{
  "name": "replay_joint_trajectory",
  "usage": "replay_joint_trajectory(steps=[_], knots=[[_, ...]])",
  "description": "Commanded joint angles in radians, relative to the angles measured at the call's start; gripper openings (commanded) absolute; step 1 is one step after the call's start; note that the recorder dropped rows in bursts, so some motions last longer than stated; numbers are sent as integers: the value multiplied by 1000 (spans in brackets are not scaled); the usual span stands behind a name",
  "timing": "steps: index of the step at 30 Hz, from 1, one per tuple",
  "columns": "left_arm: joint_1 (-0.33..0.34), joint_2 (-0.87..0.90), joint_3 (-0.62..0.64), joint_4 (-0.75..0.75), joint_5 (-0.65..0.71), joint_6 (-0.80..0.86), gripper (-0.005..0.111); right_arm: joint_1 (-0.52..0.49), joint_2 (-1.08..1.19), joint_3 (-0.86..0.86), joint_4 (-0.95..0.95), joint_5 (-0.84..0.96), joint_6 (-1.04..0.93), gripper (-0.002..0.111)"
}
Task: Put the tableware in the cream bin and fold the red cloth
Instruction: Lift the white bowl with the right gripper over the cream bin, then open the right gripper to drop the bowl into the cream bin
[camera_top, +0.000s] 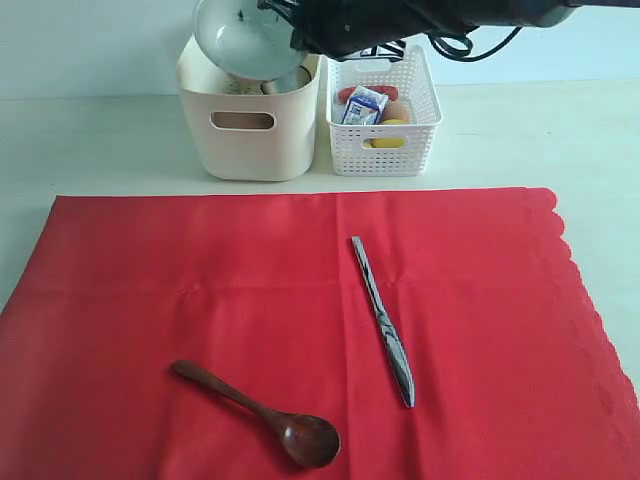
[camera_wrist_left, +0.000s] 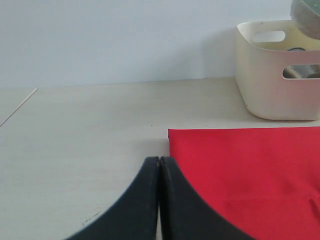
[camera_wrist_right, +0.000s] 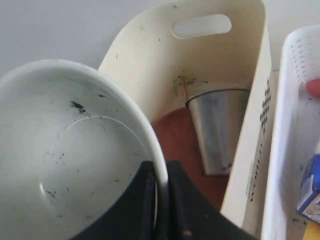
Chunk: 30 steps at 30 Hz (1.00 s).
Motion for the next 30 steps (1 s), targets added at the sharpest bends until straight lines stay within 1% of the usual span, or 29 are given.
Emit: replay_joint_trajectory(steps=[1,6,9,17,25,27,30], knots=[[3,-5,0,-9,-1,0,3,-6,-7,-3,18,-66,-3,0],[3,-5,0,-9,-1,0,3,-6,-7,-3,18,-64,-3,0],[3,-5,0,-9,-1,0,3,-6,-7,-3,18,-65,5,4],[3,-5,0,-9,-1,0,3,-6,-7,-3,18,-59,5,29],[3,-5,0,-9,-1,0,3,-6,-11,-3,18,-47,5,65],[3,-5,0,-9,-1,0,3,-6,-21,-3,9,-21,3,69],[3,-5,0,-9,-1,0,3,-6,-53,-3,-35,42,-29,69]])
